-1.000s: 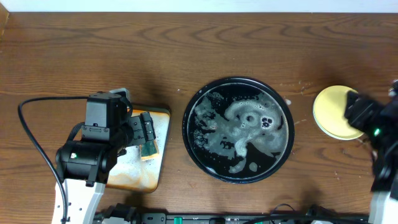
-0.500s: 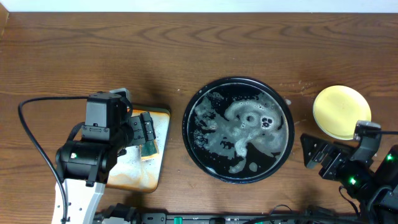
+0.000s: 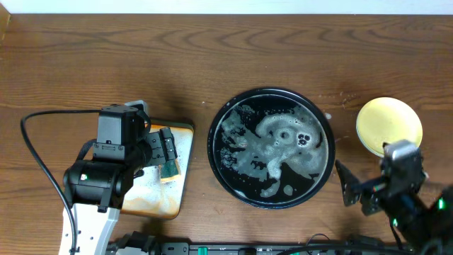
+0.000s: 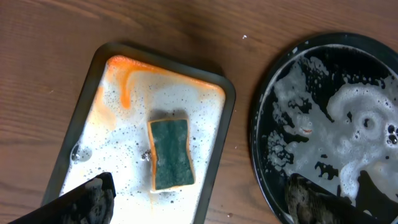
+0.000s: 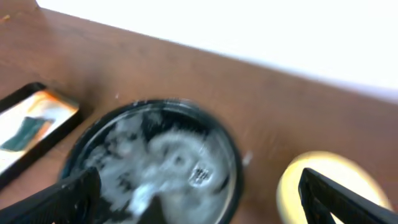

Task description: Clean dirty plates on tray and stack at the side

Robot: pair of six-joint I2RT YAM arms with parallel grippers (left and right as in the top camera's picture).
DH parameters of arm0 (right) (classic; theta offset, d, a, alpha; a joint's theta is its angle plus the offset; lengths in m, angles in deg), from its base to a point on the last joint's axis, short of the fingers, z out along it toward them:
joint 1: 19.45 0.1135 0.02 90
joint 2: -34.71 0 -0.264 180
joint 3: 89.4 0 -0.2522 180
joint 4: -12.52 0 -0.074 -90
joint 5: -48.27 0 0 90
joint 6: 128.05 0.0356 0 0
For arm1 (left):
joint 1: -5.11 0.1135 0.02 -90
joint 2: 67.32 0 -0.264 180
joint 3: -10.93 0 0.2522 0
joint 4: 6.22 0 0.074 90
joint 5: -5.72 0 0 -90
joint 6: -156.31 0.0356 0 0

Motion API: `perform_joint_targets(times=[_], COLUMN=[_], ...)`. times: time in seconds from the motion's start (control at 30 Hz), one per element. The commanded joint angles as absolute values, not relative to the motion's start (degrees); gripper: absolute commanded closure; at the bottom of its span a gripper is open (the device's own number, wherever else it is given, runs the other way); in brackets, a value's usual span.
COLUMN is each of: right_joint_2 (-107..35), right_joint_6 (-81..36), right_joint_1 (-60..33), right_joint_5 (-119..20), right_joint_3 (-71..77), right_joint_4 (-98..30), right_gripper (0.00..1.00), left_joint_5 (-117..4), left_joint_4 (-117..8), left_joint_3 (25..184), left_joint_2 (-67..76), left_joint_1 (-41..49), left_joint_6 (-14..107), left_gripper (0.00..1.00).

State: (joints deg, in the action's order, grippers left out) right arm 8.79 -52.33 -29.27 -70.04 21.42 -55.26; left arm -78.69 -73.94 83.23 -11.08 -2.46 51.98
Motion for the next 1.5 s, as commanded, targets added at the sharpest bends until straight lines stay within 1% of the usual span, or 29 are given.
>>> perform_joint_targets(times=[0.0,0.17,0.3,0.43,0.57,0.7,0.87,1.2,1.3,1.47], right_joint_2=[13.69,20.27,24.9,29.45,34.54,34.43,34.43,34.43,34.43,34.43], right_joint_6=[-58.02,-58.06,-58.06,-58.04,-58.02,-58.04,-58.02,-58.02,-57.84,-57.82], right_joint_1=[-27.59,-27.13,-26.02,-24.82,-24.12,-23.85,-23.85,-22.7,-22.61,-22.35], right_joint_5=[-68.71,-67.9,-64.84,-64.86,-65.04,-65.1,-65.12,-66.44,-66.37,-66.37], right_joint_3=[24.83,29.88,38.62,47.17,53.07,55.26,59.63,73.68,75.89,76.55], right_joint_4=[-54.32,-53.18,-47.04,-40.98,-37.88,-36.17,-30.69,-10.12,-4.7,-3.56], right_gripper=[0.01,0.01,0.01,0.01,0.01,0.01,0.01,0.01,0.01,0.01], left_joint_5=[-79.83,-79.83,-79.83,-79.83,-79.83,-79.83,-79.83,-79.85,-79.83,-79.83], left_joint_4=[-74.16,-74.16,-74.16,-74.16,-74.14,-74.16,-74.16,-74.16,-74.16,-74.14], left_joint_3=[84.33,84.33,84.33,84.33,84.33,84.33,84.33,84.33,84.33,84.33], left_joint_2=[-11.16,-11.16,-11.16,-11.16,-11.16,-11.16,-11.16,-11.16,-11.16,-11.16], left_joint_1=[-2.17,-2.17,-2.17,-2.17,-2.17,-2.17,-2.17,-2.17,-2.17,-2.17], left_joint_6=[52.33,52.33,52.33,52.33,52.33,52.33,52.33,52.33,52.36,52.33], left_gripper=[0.12,0.12,0.12,0.12,0.12,0.12,0.12,0.12,0.12,0.12])
